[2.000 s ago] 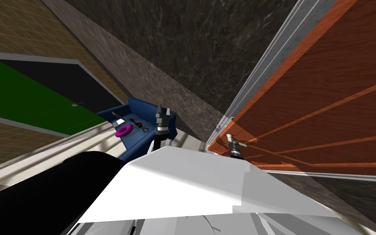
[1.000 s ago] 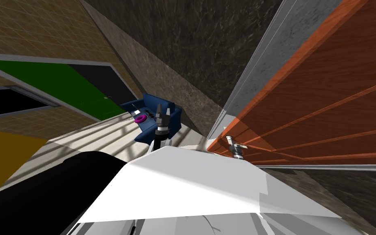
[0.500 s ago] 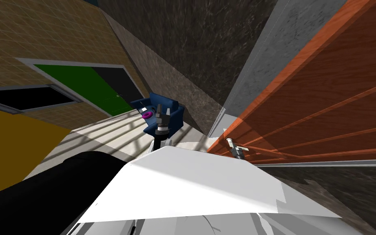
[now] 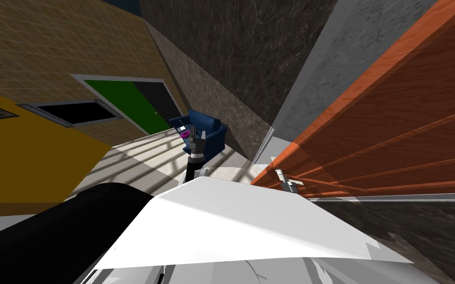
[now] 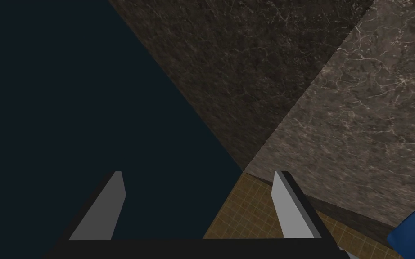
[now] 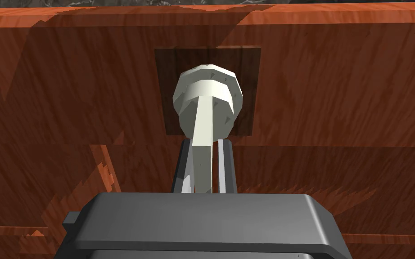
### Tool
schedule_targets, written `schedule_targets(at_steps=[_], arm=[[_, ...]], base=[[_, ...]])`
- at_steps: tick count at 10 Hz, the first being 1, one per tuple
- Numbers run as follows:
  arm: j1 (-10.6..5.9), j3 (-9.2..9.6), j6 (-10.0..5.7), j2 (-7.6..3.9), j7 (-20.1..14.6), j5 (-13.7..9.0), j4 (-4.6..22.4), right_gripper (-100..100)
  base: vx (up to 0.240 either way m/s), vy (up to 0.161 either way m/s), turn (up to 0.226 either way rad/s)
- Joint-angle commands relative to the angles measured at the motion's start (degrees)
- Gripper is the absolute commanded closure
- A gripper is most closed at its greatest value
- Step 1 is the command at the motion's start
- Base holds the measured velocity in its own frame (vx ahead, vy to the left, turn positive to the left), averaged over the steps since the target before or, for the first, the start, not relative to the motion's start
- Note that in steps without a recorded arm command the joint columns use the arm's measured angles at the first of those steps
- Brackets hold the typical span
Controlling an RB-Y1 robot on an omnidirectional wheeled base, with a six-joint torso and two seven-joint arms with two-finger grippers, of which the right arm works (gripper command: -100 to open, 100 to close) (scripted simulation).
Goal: Pull the door open
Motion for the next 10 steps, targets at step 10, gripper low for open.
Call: schedule_targets(at_steps=[10], arm=[[1.57,0.82,-6.44,-1.64,-1.9,0.7,3.8,100]], base=[[-0.155,-0.051,0.13]])
